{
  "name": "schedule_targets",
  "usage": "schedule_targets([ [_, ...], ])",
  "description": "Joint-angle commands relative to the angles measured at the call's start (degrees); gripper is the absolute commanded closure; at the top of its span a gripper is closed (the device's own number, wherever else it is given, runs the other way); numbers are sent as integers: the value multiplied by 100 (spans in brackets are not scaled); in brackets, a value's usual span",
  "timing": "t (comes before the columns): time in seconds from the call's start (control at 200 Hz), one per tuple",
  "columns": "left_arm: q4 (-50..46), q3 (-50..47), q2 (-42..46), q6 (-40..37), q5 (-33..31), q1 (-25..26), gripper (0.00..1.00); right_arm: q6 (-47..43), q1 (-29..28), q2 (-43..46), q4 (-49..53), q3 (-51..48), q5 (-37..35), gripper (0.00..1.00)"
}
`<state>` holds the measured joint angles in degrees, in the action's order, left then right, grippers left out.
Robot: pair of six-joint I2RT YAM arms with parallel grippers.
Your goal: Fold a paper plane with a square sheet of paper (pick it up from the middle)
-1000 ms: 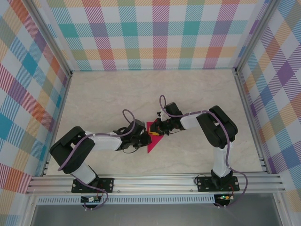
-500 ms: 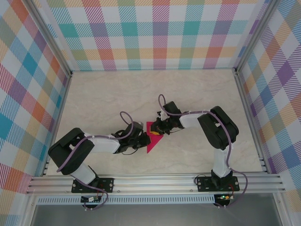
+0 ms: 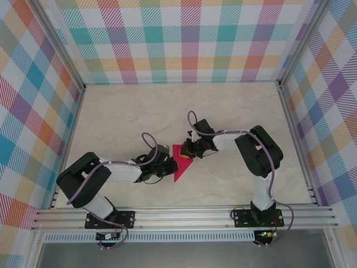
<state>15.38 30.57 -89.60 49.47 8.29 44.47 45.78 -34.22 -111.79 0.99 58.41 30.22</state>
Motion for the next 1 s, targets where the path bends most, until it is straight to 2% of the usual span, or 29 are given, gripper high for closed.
schedule_targets([
  [0.0,-1327,-289,-356,-148,-282,-31,92,-65,22,-15,342,-39,-524,94],
  [0.21,-1436,-244,-336,-201,-304,-26,92,-104,54,90,163,331,-42,92],
  [0.585,-1443,-252,-346,-203,-293,-27,93,-181,197,-474,536,335,-695,92],
  [0.855,-1492,-246,-342,-227,-283,-28,93,-146,291,-254,489,577,-405,91],
  [0.995,-1484,-252,-365,-236,-270,-30,93,-264,293,-212,653,746,-584,91],
])
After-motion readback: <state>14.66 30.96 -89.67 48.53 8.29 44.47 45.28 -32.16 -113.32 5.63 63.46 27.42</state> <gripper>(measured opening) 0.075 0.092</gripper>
